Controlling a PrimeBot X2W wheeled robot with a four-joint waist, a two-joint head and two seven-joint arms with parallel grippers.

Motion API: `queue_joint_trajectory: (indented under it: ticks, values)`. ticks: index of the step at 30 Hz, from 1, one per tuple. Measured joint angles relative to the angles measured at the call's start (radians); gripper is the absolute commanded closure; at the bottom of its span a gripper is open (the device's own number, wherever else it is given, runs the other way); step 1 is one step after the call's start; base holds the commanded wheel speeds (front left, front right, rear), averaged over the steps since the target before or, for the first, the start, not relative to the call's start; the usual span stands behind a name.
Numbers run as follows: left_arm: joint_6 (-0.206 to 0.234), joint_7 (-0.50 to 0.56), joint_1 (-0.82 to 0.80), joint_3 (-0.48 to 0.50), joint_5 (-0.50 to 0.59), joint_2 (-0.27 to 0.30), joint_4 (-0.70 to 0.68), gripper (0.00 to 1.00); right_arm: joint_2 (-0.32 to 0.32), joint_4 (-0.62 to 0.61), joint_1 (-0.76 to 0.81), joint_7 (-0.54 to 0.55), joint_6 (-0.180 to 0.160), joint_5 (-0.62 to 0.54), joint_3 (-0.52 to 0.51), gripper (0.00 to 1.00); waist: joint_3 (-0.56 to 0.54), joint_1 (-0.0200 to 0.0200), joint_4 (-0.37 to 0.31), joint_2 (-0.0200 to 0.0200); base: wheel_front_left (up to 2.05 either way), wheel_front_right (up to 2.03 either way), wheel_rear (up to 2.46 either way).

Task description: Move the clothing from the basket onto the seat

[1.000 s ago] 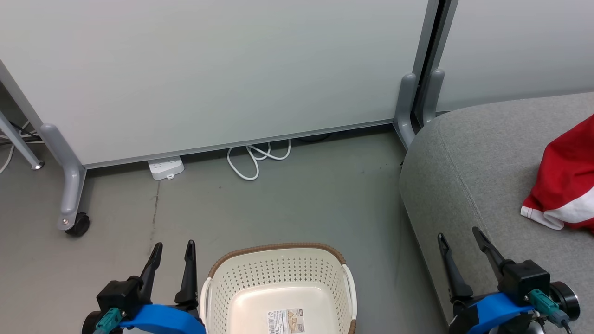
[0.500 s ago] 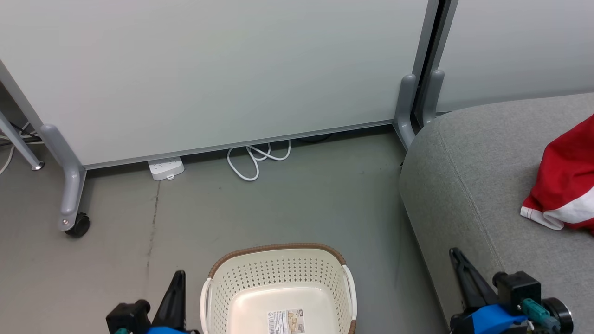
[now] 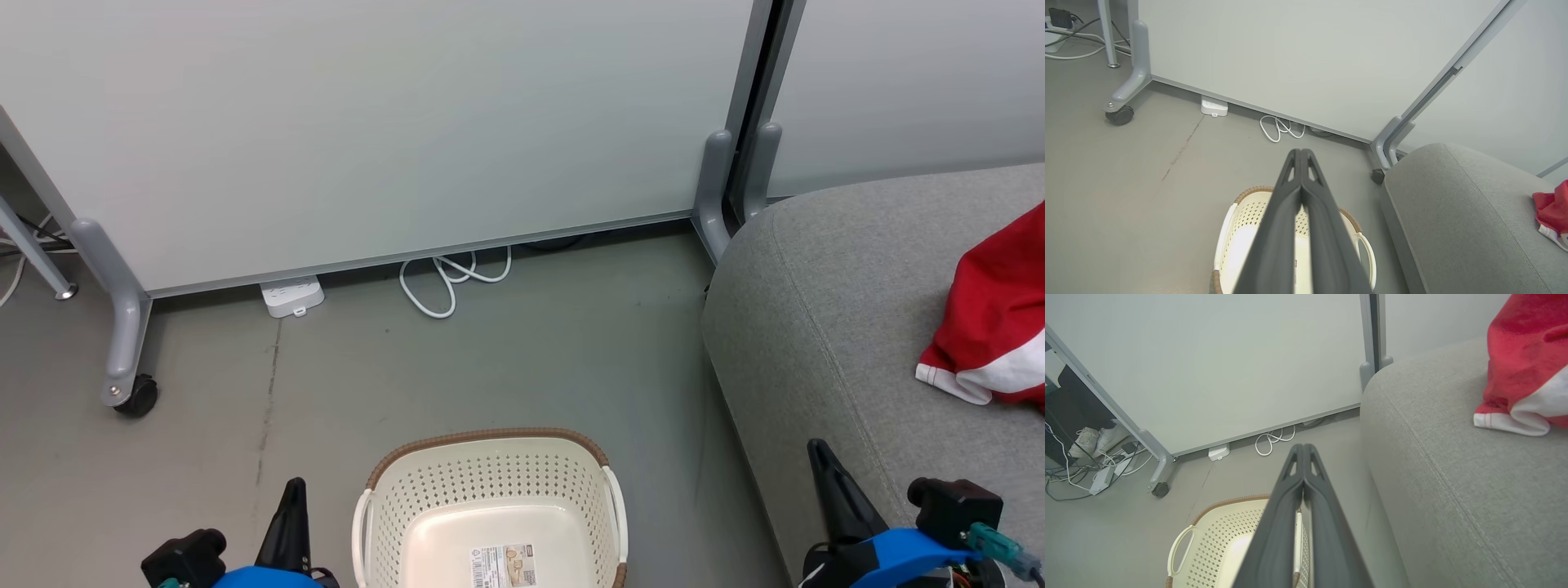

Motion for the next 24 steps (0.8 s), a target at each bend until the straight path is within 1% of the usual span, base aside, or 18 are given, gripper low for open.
queue_joint_trajectory:
  ticks: [13,24]
  values:
    - [0.000,0.056,-0.019,0.033,-0.189,-0.006,-0.033,1.00,0.000,0.000,-0.020,0.035,0.000,0.235,-0.016,1.00,0.001,0.0000,-0.001,0.0000,0.00,0.00,0.00]
    - [0.000,0.095,-0.028,0.060,-0.331,-0.010,-0.058,1.00,0.000,-0.001,-0.027,0.062,0.000,0.407,-0.028,1.00,0.001,0.0000,-0.001,0.0000,0.00,0.00,0.00]
